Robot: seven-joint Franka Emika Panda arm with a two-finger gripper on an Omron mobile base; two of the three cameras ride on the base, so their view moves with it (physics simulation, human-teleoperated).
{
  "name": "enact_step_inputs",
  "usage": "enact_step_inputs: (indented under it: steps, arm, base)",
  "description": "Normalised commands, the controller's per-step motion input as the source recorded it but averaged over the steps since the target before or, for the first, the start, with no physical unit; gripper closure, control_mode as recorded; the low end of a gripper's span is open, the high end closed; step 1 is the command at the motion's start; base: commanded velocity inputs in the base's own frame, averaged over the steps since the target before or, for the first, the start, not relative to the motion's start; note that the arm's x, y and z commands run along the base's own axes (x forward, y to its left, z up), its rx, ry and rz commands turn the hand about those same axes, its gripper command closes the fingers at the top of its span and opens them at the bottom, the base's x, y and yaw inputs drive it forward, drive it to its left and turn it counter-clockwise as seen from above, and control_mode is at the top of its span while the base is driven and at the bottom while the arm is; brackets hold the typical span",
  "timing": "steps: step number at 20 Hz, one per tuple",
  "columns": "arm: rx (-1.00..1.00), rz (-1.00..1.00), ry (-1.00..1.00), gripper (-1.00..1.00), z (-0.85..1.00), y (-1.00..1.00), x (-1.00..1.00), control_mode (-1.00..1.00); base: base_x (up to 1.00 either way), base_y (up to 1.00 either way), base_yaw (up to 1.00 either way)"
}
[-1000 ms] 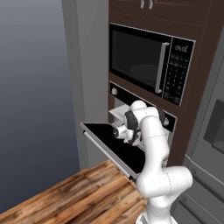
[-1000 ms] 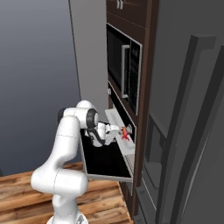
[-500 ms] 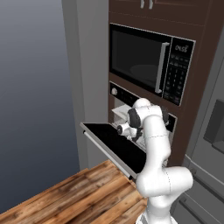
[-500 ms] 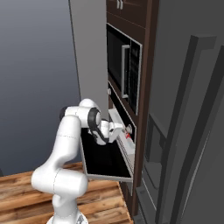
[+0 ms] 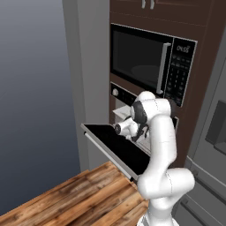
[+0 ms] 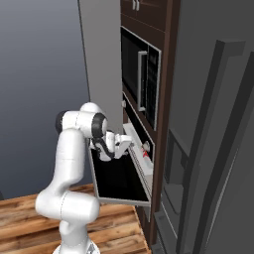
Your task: Place the fish on the top rack of the oven, and slide the tray back inside. Close the oven door.
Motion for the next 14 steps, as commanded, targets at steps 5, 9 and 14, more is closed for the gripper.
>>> enact_step_inputs:
  steps: [5, 9, 14]
  arm:
    - [0.0, 0.06, 0.0, -1.0, 0.39, 0.71, -0.71, -1.0]
    - [0.0, 0.04, -0.05, -1.0, 0.8, 0.74, -0.61, -1.0]
    - [-0.07, 0.03, -0.17, -1.0, 0.91, 0.59, -0.66, -1.0]
  base:
    - [0.0, 0.0, 0.0]
    - [0.0, 0.0, 0.0]
    - [0.0, 0.0, 0.0]
